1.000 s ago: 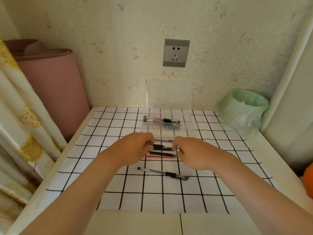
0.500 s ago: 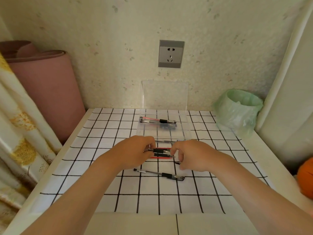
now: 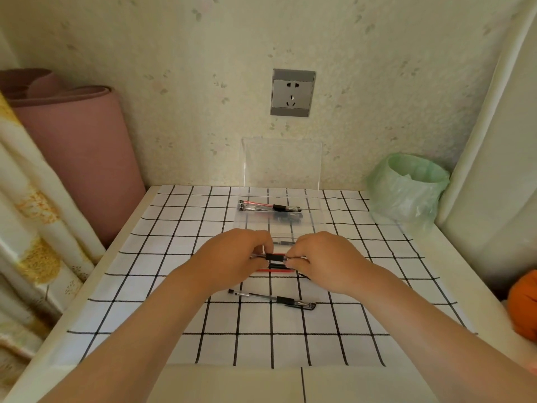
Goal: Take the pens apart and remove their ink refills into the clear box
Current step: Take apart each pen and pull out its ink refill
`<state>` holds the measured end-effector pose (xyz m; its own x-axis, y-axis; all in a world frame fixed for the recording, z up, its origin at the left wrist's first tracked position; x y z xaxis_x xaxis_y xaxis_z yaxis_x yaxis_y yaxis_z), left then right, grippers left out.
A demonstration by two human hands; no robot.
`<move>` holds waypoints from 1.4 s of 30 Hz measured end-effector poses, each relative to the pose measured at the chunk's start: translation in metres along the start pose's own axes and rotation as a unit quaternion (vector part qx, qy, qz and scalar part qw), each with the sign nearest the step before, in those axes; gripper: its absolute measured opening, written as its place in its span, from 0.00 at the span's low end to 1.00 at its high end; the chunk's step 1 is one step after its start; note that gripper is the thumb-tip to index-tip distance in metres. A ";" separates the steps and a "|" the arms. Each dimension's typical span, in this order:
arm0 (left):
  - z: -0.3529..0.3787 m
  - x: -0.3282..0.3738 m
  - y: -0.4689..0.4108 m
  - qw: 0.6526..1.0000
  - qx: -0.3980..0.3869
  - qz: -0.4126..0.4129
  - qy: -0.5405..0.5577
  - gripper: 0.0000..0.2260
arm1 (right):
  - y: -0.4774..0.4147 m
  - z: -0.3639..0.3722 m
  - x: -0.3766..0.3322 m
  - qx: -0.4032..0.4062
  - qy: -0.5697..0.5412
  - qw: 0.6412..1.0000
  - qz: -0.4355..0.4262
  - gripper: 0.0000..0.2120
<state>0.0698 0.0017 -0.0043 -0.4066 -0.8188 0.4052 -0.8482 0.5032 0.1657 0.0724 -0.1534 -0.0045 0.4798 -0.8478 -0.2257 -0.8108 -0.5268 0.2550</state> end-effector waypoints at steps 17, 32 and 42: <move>0.002 0.001 -0.001 0.999 -0.048 -0.007 -0.021 0.12 | 0.004 -0.012 -0.001 0.075 -0.033 0.996 0.019 0.13; 0.002 0.005 -0.001 0.999 -0.031 -0.005 -0.015 0.03 | 0.005 -0.013 -0.001 0.067 -0.034 0.997 0.027 0.10; 0.007 0.000 -0.004 0.998 -0.064 -0.024 -0.006 0.12 | 0.006 -0.015 -0.003 0.082 -0.036 0.996 0.019 0.05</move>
<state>0.0711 -0.0024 -0.0117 -0.3714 -0.8459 0.3827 -0.8169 0.4936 0.2983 0.0711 -0.1546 0.0118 0.4270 -0.8574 -0.2871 -0.8748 -0.4721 0.1086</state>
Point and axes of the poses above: each hand's wrist, its own y-axis away from the middle knuckle, its own z-axis out of the palm, x = y × z, the point moved 6 cm from there along -y, towards the middle knuckle, and after that the axes turned 14 degrees about -x, right-handed, at the moved point
